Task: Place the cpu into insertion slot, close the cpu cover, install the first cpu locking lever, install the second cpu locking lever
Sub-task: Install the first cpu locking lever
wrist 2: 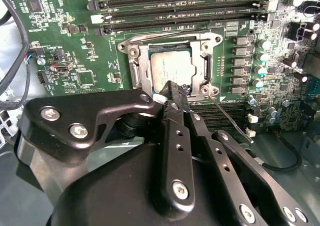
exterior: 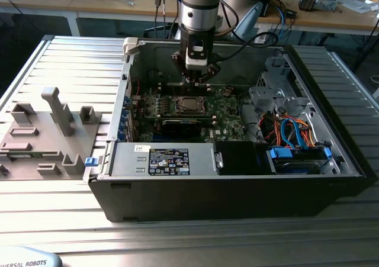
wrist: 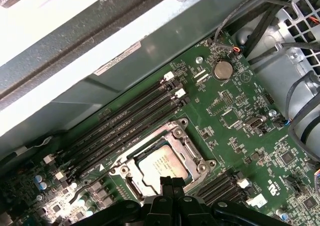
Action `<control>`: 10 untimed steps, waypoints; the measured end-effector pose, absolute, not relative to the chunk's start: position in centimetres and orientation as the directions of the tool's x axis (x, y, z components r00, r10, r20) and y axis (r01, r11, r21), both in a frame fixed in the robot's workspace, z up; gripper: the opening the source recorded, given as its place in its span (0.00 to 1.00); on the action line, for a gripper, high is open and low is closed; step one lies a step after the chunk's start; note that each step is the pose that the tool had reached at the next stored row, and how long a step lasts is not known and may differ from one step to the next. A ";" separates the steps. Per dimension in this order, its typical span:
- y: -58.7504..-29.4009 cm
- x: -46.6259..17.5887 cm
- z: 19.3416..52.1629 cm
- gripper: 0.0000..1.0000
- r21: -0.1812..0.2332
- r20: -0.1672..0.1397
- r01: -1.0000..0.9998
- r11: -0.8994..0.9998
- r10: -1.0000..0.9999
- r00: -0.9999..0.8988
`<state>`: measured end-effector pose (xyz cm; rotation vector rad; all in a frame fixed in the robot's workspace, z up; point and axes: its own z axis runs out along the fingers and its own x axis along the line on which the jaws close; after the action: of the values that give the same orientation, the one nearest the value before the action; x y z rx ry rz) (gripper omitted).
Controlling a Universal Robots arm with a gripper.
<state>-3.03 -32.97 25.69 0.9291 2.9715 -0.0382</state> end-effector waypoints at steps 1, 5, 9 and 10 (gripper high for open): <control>-33.0 -3.0 25.7 0.11 -0.015 -0.034 0.568 0.823 0.567 -0.823; -33.0 -3.0 25.7 0.11 -0.015 -0.034 0.563 0.827 0.562 -0.826; -33.0 -3.0 25.7 0.11 -0.015 -0.034 0.558 0.830 0.557 -0.830; -33.0 -3.0 25.7 0.11 -0.015 -0.034 0.557 0.830 0.556 -0.830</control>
<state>-3.03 -32.97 25.69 0.9058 2.9785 -0.0378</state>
